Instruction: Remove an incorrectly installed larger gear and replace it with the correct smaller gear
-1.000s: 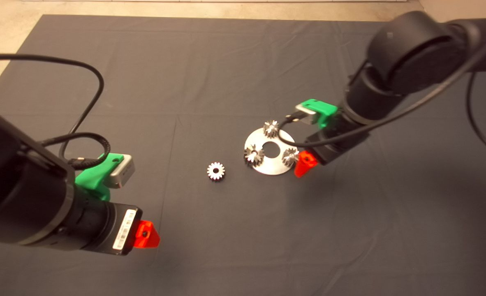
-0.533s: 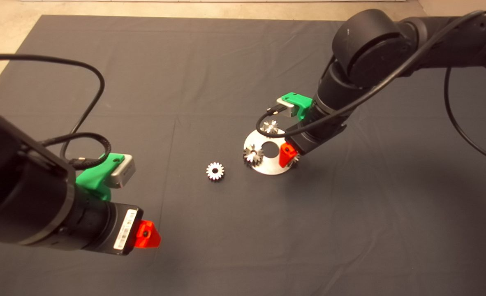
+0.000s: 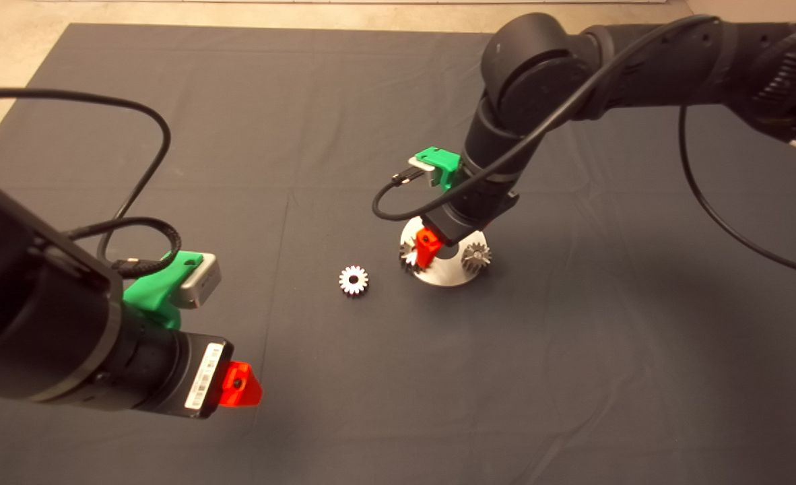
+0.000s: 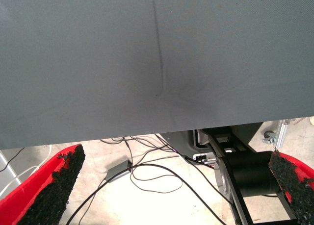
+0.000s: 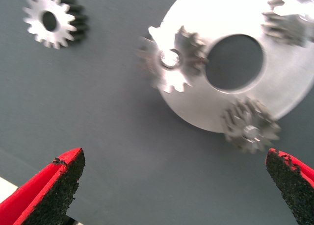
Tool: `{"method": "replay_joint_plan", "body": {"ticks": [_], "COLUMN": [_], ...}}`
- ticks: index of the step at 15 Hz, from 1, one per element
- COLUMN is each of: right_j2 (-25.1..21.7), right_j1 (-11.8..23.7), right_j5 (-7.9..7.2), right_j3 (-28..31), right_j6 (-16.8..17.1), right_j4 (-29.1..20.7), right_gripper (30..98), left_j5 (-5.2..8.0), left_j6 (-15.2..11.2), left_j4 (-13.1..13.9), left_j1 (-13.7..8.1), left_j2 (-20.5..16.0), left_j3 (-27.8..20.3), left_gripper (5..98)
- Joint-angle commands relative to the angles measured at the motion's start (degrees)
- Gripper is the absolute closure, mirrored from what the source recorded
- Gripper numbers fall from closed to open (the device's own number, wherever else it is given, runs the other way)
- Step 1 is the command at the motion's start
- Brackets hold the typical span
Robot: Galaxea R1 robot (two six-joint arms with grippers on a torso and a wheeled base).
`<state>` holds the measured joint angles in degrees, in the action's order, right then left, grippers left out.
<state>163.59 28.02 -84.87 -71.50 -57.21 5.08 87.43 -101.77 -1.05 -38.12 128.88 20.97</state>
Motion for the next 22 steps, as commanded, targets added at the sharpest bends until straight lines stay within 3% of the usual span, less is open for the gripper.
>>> {"method": "replay_joint_plan", "body": {"ticks": [1,10,16,22], "right_j2": [1.77,2.84,5.91,5.99], "right_j1": [-0.77,-3.66,-6.4,-6.84], "right_j5": [0.06,0.06,-0.3,-0.38], "right_j3": [-2.12,-4.24,-5.56,-5.83], "right_j6": [1.04,1.49,1.93,1.85], "right_j4": [3.71,5.82,10.99,11.89], "right_gripper": [30.8,30.8,30.8,30.8], "left_j5": [0.9,0.9,0.9,0.9], "left_j6": [-0.36,-0.36,-0.36,-0.29], "left_j4": [0.87,0.87,0.88,0.88], "left_j1": [-0.64,-0.64,-0.64,-0.64], "left_j2": [0.02,0.02,0.02,-0.07], "left_j3": [-0.59,-0.59,-0.59,-0.59], "left_gripper": [6.0,6.0,6.0,6.0]}}
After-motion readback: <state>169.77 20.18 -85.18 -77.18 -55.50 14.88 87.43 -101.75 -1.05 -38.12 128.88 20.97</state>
